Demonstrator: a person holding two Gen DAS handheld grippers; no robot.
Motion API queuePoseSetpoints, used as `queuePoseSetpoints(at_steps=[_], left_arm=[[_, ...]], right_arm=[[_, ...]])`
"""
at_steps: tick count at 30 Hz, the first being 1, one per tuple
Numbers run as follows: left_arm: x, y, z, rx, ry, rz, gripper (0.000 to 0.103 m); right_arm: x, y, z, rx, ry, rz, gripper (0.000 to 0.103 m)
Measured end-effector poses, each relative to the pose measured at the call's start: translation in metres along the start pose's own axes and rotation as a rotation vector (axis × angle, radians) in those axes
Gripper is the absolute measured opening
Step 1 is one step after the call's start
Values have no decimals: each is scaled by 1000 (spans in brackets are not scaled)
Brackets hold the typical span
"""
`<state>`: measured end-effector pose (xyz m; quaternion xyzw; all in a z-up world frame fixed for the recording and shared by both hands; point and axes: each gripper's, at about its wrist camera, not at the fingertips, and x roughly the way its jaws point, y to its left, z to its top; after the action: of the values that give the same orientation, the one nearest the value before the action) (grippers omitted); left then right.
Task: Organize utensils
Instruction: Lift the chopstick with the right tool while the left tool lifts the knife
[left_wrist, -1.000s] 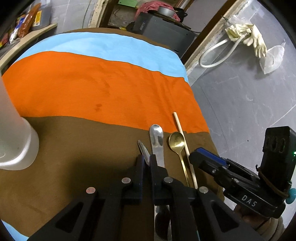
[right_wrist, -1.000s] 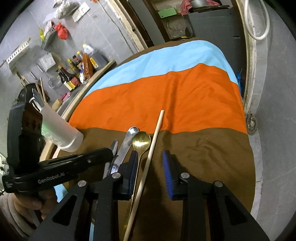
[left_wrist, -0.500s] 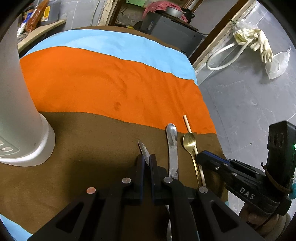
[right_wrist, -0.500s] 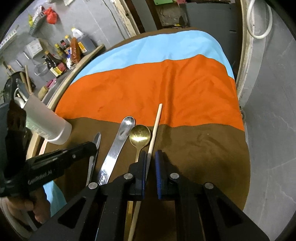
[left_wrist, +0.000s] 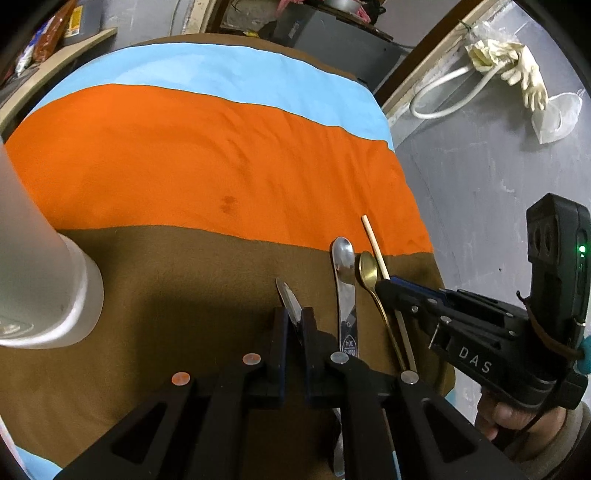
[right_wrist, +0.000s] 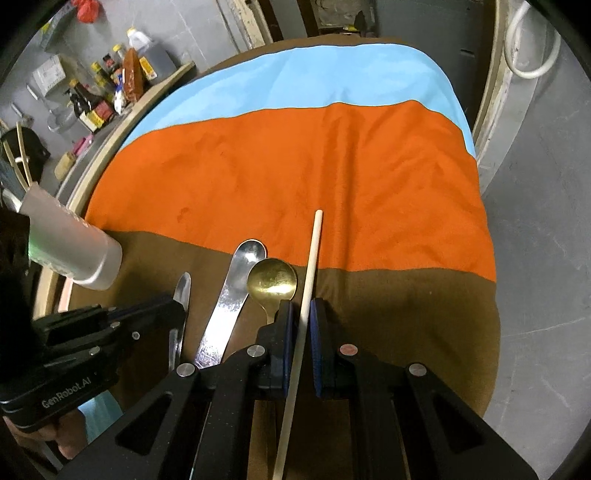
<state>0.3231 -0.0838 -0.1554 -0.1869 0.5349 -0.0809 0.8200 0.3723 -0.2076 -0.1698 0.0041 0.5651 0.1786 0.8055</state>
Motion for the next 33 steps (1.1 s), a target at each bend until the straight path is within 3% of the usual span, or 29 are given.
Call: queuePoseSetpoints(at_steps=[10, 13, 15, 17, 25, 33], left_arm=[[-9, -5, -16, 12, -3, -11, 5], [-17, -6, -21, 25, -20, -30, 5], [-26, -7, -23, 41, -50, -52, 4], [-39, -11, -26, 68, -90, -66, 3], [-96, -18, -31, 130, -272, -87, 1], [-123, -12, -27, 144, -336, -90, 1]], right_arm=[[-26, -6, -34, 10, 3, -4, 4], [-33, -16, -46, 84, -25, 64, 4], [-41, -24, -54, 155, -89, 144, 4], [-52, -25, -62, 195, -157, 165, 4], [-107, -10, -72, 189, -484, 260, 4], [-121, 19, -52, 156, -550, 280, 4]])
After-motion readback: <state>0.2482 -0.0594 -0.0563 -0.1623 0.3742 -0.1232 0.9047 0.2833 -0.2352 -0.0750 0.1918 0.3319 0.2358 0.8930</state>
